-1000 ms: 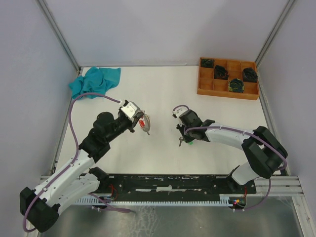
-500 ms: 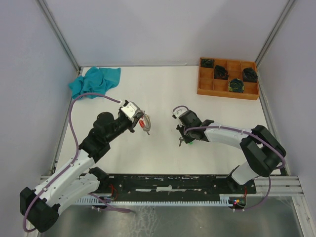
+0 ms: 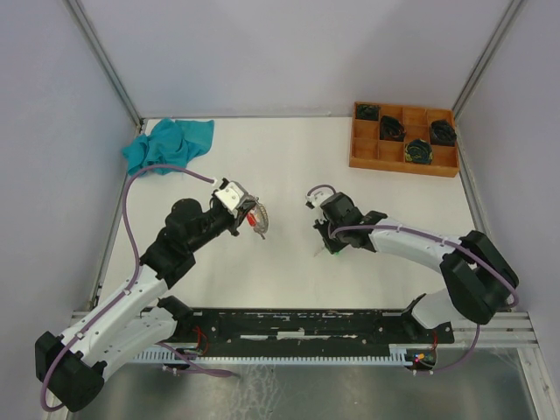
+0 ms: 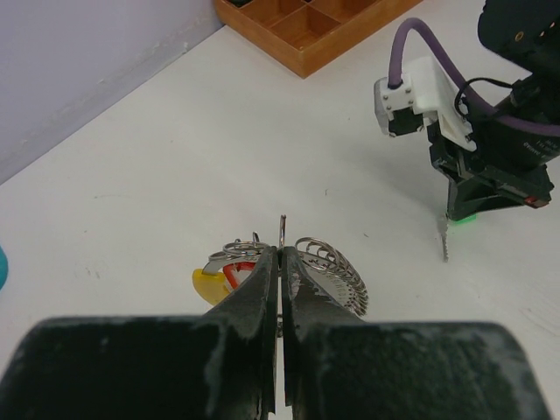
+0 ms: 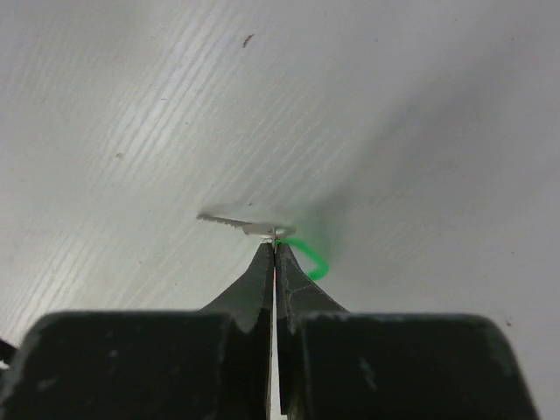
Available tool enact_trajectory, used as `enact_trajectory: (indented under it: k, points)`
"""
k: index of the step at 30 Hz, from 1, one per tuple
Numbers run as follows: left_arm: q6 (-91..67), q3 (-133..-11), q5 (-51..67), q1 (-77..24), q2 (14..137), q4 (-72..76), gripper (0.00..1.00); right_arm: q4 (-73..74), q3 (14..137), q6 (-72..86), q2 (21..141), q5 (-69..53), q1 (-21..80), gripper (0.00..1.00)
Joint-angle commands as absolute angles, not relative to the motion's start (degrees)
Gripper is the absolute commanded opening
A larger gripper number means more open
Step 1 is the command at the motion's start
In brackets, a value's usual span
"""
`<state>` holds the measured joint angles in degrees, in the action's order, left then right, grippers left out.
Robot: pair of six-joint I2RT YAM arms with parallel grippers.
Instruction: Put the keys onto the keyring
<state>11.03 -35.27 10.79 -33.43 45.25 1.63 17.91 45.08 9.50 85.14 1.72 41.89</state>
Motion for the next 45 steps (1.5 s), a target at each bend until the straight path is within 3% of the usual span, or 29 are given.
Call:
enact_trajectory:
  k: [1, 8, 17, 27, 45]
  points:
    - [12.4, -36.1, 14.7, -33.2, 44.5, 5.3, 0.03, 23.7, 51.2, 4.8, 79.6, -2.6, 42.0, 0.01]
    - [12.7, -37.1, 22.1, -33.1, 45.5, 5.3, 0.03, 36.2, 58.4, -3.0, 74.4, -6.5, 41.9, 0.01]
    - [15.0, -39.8, 35.6, -33.2, 50.1, 6.0, 0.03, 37.6, 60.5, -13.2, 65.8, -17.1, 41.9, 0.01]
    - [25.4, -41.3, 49.3, -34.1, 55.7, 6.4, 0.03, 40.0, 64.1, -22.3, 64.9, -23.8, 42.0, 0.01]
    - [39.6, -41.0, 48.0, -38.1, 60.9, 2.7, 0.03, 31.0, 61.8, -29.8, 65.3, -24.5, 45.5, 0.01]
